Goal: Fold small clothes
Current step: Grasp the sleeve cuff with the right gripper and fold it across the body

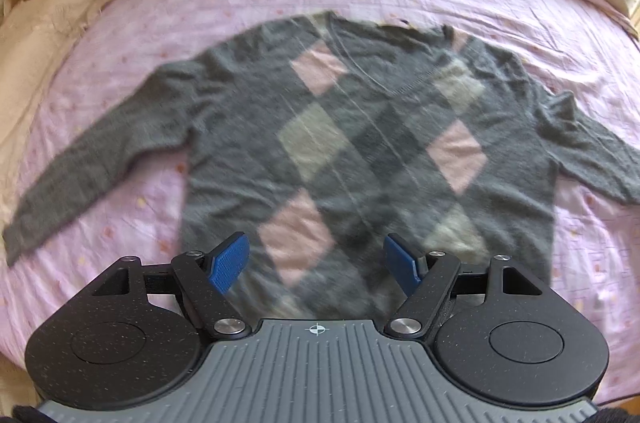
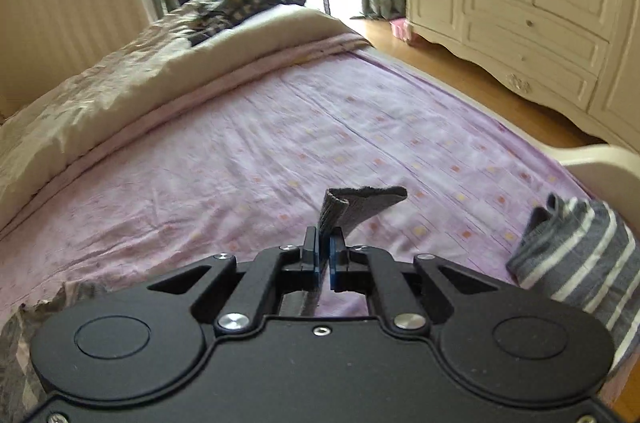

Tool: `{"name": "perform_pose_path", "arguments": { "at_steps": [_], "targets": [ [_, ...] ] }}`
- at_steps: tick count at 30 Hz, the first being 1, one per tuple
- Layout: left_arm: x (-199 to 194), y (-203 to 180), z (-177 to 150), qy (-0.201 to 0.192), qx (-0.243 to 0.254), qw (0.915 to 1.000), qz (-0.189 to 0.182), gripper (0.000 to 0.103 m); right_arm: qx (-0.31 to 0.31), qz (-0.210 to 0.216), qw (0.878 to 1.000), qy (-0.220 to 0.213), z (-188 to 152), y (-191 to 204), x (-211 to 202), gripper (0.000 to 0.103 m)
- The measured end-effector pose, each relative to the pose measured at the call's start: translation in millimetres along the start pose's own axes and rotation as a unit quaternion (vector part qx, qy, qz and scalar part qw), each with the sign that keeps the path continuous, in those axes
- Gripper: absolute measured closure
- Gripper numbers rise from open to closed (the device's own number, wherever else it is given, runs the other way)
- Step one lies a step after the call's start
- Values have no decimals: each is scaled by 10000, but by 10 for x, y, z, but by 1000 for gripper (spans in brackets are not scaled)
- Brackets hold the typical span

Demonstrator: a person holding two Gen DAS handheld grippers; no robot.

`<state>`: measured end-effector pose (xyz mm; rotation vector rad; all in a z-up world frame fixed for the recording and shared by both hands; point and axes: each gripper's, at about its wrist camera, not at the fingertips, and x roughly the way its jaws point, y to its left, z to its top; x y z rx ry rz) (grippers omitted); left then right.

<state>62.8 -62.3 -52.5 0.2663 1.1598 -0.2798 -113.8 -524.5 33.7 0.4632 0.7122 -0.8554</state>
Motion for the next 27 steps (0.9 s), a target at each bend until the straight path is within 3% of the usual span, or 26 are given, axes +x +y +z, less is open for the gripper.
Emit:
{"name": "perform_pose_path", "arguments": {
  "at_steps": [4,8,12,16,23,27],
  "targets": [
    [54,295,57,-82,1,9999,-91,30,-515,639,9963,-253,85,873,-243,92],
    [123,643,84,-67,-233,9995,-210,30,-832,1480,9851,-271,-69,1782,-399,92],
    [184,1006,76,-50,-458,9986,-251,30,-1100,2252,9681,1,-441,2646,-359,92],
    [241,1318,50,-21,-581,9981,-214,30,-1480,2731,9497,386,-942,3412,-195,92],
    [291,1667,-7,-56,-583,9982,-113,30,-2127,3059,9211,1127,-1865,4247,63,92],
    [327,1743,6,-93,-576,9981,-206,30,-2449,3350,8993,1382,-2289,4445,8,85]
  ]
}}
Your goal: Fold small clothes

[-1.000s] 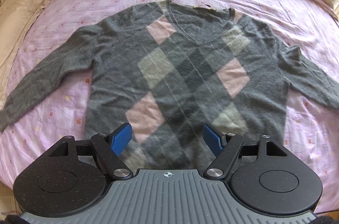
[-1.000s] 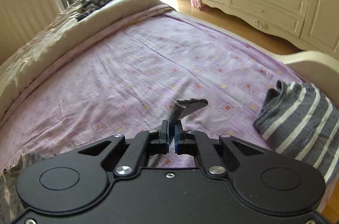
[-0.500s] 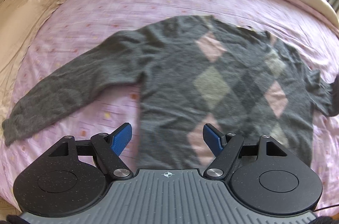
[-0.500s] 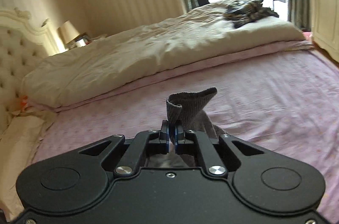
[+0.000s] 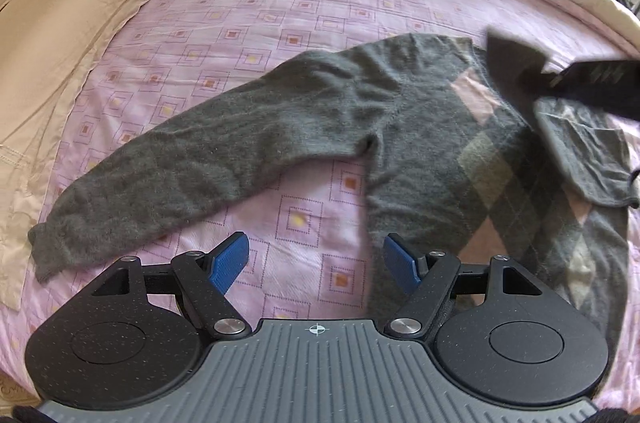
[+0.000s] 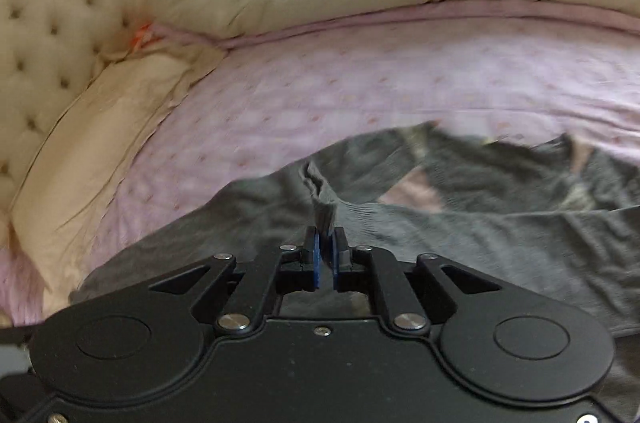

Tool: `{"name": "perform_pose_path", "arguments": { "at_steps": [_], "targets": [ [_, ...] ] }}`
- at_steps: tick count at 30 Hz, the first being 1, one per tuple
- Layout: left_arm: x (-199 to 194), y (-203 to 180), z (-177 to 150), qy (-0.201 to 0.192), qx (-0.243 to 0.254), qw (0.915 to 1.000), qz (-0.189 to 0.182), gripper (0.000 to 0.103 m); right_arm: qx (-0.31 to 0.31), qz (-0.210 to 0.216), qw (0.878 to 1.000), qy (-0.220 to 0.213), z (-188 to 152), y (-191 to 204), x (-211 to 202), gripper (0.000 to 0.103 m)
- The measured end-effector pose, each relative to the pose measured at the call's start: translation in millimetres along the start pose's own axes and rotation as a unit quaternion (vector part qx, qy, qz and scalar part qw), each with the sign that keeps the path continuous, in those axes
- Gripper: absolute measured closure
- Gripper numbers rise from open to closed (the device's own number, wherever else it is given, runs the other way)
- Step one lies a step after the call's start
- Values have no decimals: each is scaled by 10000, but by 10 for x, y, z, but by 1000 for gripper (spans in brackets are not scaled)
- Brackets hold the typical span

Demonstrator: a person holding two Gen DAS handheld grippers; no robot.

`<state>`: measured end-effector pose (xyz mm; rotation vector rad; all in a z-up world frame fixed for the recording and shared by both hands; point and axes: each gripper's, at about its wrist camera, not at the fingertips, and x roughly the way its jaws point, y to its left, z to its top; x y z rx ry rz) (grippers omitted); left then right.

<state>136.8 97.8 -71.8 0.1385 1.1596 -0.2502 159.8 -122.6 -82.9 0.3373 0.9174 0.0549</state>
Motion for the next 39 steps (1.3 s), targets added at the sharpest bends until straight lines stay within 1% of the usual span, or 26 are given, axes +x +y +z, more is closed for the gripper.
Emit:
{"name": "perform_pose_path", "arguments": {
  "at_steps": [2,3,5,8,12,17,21,25,26,28,30,31,32,33,34,35,36,39],
  "targets": [
    [27,2,28,-25,16,10000,-82,30,-170,245,9995,117,-82,60,47,83],
    [42,2,45,-35,10,9999,-125,30,-269,287,9991,181,-124,90,38,67],
    [73,-13,98,-57,-14,9997,-258,30,-402,207,9987,221,-166,107,-18,45],
    [148,-63,187,-111,24,9990,-441,30,-308,31,9991,277,-237,-23,-114,45],
    [335,-193,309,-18,156,9980,-616,30,-14,-344,9987,379,-367,-296,-256,45],
    [584,-388,452,42,194,9945,-1032,30,256,-748,9960,426,-552,-630,-498,45],
    [815,-582,552,34,429,9936,-1044,30,554,-892,9935,434,-655,-805,-627,45],
    [1038,-679,615,156,483,9938,-989,31,757,-902,9918,500,-731,-910,-623,45],
    [1088,-687,626,210,453,9937,-1000,35,782,-882,9917,520,-741,-924,-615,45],
    [1163,-688,645,302,357,9935,-1036,38,811,-849,9916,548,-768,-950,-605,45],
    [1154,-698,650,127,286,9940,-1047,42,833,-816,9915,583,-797,-978,-593,45],
    [1137,-709,651,55,262,9942,-1037,52,848,-799,9914,599,-810,-995,-586,45],
    [1124,-729,660,45,259,9948,-980,66,861,-790,9912,617,-824,-1013,-581,45],
    [1114,-760,666,40,279,9955,-903,74,873,-786,9911,633,-838,-1034,-577,45],
    [1099,-792,663,28,306,9963,-801,87,887,-779,9909,651,-849,-1058,-573,45],
    [1089,-815,669,16,340,9966,-749,94,900,-770,9907,669,-857,-1084,-569,45],
    [1062,-827,662,-26,360,9963,-781,99,909,-770,9905,685,-862,-1112,-568,45],
    [892,-824,655,-280,376,9960,-766,100,919,-786,9904,676,-868,-1205,-596,45]
  ]
}}
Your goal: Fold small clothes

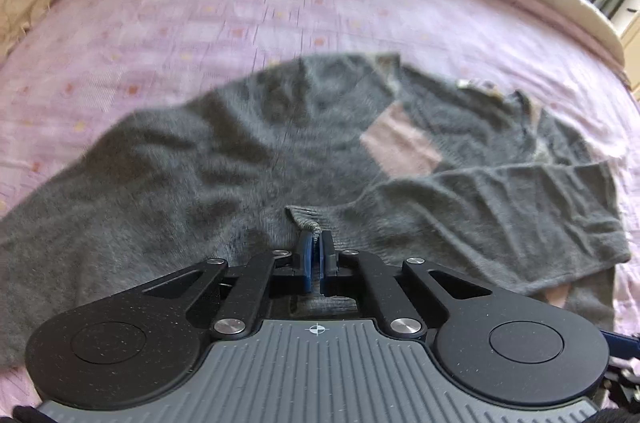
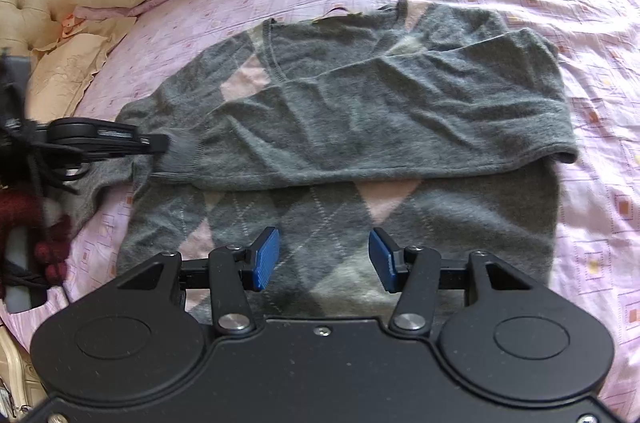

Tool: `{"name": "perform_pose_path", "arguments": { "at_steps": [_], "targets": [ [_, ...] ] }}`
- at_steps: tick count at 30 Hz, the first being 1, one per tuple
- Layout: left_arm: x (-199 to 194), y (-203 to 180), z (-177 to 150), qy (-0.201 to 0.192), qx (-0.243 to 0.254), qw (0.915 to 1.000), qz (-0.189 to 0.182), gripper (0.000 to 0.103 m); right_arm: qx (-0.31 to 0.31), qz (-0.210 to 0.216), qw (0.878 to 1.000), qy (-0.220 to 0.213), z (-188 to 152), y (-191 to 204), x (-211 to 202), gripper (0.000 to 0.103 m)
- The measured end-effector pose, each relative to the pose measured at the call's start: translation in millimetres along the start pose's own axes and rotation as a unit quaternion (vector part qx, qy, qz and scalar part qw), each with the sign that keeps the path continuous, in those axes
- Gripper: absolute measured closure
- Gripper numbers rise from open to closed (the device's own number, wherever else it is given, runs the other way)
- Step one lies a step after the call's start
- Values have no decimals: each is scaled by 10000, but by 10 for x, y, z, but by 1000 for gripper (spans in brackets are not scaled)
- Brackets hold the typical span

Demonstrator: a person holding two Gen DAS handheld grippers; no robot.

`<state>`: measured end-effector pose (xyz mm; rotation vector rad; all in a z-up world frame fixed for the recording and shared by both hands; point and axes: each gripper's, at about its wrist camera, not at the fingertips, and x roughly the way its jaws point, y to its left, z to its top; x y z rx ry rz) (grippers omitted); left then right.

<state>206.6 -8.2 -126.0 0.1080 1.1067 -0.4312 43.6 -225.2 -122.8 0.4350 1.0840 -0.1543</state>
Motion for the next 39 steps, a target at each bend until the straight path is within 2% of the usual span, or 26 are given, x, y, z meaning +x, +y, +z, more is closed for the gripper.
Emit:
{"name": "perform_pose_path", "arguments": {
  "at_steps": [3,5,9,12,18,21,23,25,29,37,38,39],
  "targets": [
    [-132,92,25,-222,-92,9995,188,101,47,-62,9999,-67,38,-140,-44,45],
    [-134,205,43,-235,-221,9983,485,103,107,-128,9998,-137,75,-258,-74,45],
    [-29,390,81,-64,-353,9967,728,103,339,-323,9985,-286,196,-562,-92,45],
    [9,377,95,55,-205,9952,955,103,483,-573,9961,-460,353,-798,-97,45],
    [-31,91,74,-84,177,9993,318,98,1159,-892,9859,-810,755,-1378,-58,45],
    [137,-48,28,158,311,9988,349,98,1423,-1053,9807,-828,914,-1654,49,45],
    [265,-63,-18,388,308,9975,511,97,1537,-1171,9781,-779,973,-1808,134,45],
    [290,-57,-64,276,431,9972,547,97,1571,-1220,9777,-673,1012,-1918,232,45],
    [314,-114,-47,348,801,9943,613,97,1344,-1270,9818,-425,1008,-1935,433,45],
    [318,-49,-28,356,582,9962,535,97,1137,-961,9873,-559,1029,-1712,523,45],
    [310,-57,-32,354,595,9961,548,97,1122,-916,9879,-561,1040,-1694,534,47],
    [334,-63,-22,356,594,9961,554,97,1105,-867,9886,-544,1051,-1674,547,56]
  ]
}}
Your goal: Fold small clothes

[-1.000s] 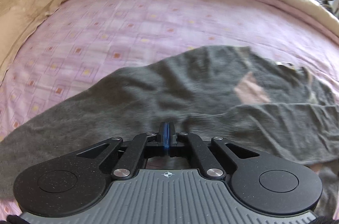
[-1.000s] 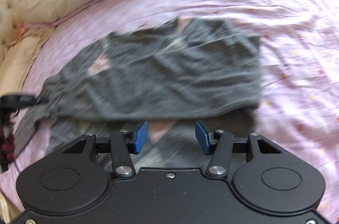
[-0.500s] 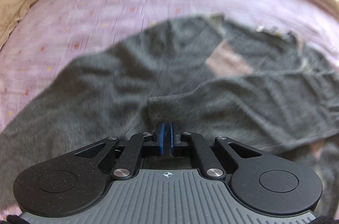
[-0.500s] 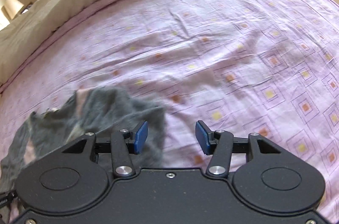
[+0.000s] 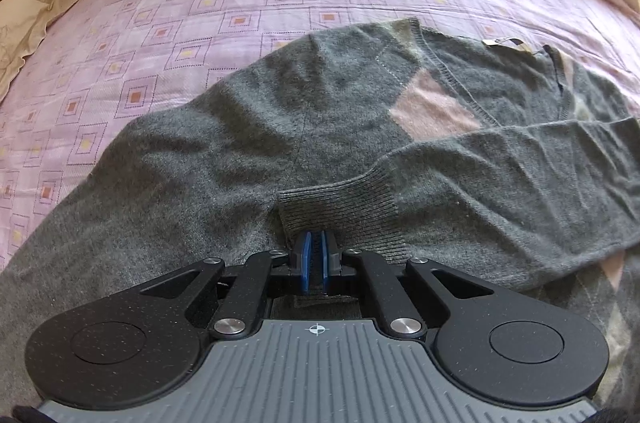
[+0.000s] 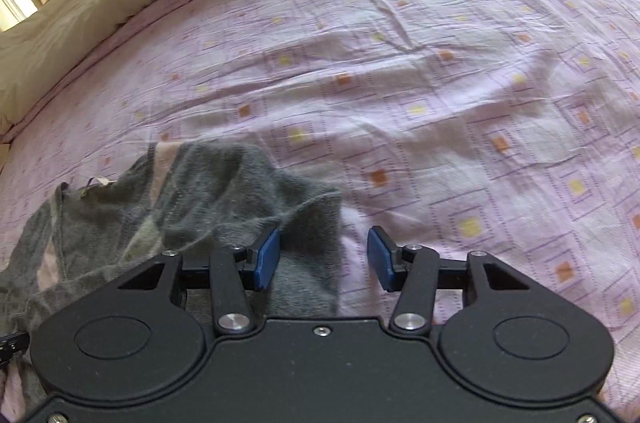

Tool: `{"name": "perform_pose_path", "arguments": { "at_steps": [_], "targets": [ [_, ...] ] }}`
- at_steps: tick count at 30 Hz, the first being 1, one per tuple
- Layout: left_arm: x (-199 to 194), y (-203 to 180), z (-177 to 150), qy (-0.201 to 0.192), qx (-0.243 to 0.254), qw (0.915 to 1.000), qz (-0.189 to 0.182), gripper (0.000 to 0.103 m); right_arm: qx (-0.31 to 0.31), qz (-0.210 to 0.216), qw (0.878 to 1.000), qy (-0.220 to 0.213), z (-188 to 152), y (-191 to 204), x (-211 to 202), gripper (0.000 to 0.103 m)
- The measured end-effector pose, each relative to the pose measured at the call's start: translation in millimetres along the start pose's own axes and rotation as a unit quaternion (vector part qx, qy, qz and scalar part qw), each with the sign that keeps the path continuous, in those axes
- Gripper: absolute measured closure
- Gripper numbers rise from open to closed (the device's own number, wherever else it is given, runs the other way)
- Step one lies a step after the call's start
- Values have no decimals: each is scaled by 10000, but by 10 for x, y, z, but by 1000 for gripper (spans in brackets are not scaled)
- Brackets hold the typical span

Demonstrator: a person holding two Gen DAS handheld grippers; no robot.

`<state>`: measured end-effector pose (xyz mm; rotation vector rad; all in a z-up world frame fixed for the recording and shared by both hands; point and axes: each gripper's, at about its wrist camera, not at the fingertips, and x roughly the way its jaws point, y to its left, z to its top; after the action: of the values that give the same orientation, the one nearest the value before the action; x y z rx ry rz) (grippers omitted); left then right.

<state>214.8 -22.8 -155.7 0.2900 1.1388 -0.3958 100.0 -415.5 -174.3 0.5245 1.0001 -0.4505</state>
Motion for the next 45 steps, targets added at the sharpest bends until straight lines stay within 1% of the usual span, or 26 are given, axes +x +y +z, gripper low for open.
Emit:
{"name": "perform_pose_path", "arguments": {
  "at_steps": [1,2,4,6,8,10,11,13,14,17,18,19,20,21,23,27,30,31,32,33,34,36,37,40,43,45],
  "targets": [
    [1,1,-1,-1,-11,10000,-3,97,-18,51,10000,32,3,15,11,69],
    [8,0,-2,-2,-26,10000,-9,97,-22,120,9999,87,11,24,27,89],
    [7,9,-7,-12,-42,10000,-24,97,-177,-2,9998,68,24,89,-18,91],
    [6,21,-12,-24,-57,10000,-44,97,-557,-388,9977,-83,42,175,-154,92],
    [4,35,-13,-35,-103,9999,-68,97,-739,-690,9947,-170,42,174,-251,93],
    [9,39,-17,-60,-142,9999,-71,97,-600,-814,9949,55,39,59,-173,94],
    [11,35,-19,-74,-142,9999,-61,97,-479,-831,9952,179,29,-8,-116,99],
    [9,20,-20,-84,-103,9999,-31,97,-310,-854,9953,333,3,-109,-37,98],
    [7,13,-14,-79,-76,9999,-17,97,-217,-815,9960,297,-2,-144,-41,98],
    [3,0,1,-66,-9,10000,7,97,-23,-864,9962,105,-12,-163,-168,80],
    [2,-3,5,-70,7,10000,8,97,-23,-864,9962,37,-20,-148,-220,66],
    [0,-4,5,-86,17,10000,5,97,-44,-850,9964,-28,-35,-129,-276,57],
    [-4,-1,0,-117,17,9999,-6,96,-91,-823,9965,-92,-55,-105,-341,42],
    [-5,6,-7,-150,-1,9999,-23,96,-153,-779,9967,-153,-80,-75,-408,36],
    [-12,26,-24,-201,-54,9998,-55,96,-269,-689,9970,-230,-143,-11,-533,36],
    [-19,20,-43,-266,-37,9996,-1,95,-388,-427,9980,-276,-315,170,-743,17],
    [-27,-14,-62,-338,73,9993,109,92,-532,-202,9982,-214,-485,338,-845,5],
    [-36,-18,-75,-370,100,9991,154,84,-603,-133,9979,-191,-551,401,-877,2],
    [-39,-22,-82,-388,114,9988,268,50,-675,-59,9976,-166,-612,460,-904,0],
    [-34,-9,-90,-373,77,9985,381,26,-756,30,9971,-119,-672,522,-928,0],
    [-21,25,-98,-295,-10,9990,345,3,-834,104,9964,-52,-728,583,-947,0],
    [24,137,-144,-92,-337,9994,-48,0,-953,267,9950,89,-835,693,-972,0],
    [20,185,-180,-49,-485,9987,-141,0,-990,363,9943,145,-889,742,-989,0],
    [-134,276,-305,-209,-682,9973,-155,0,-1122,657,9913,183,-1036,884,-1062,0],
    [-346,394,-471,-402,-821,9955,-230,0,-1344,701,9884,77,-1151,1049,-1167,0],
    [-469,523,-622,-488,-986,9938,-173,0,-1490,745,9860,52,-1211,1143,-1202,0]
  ]
}}
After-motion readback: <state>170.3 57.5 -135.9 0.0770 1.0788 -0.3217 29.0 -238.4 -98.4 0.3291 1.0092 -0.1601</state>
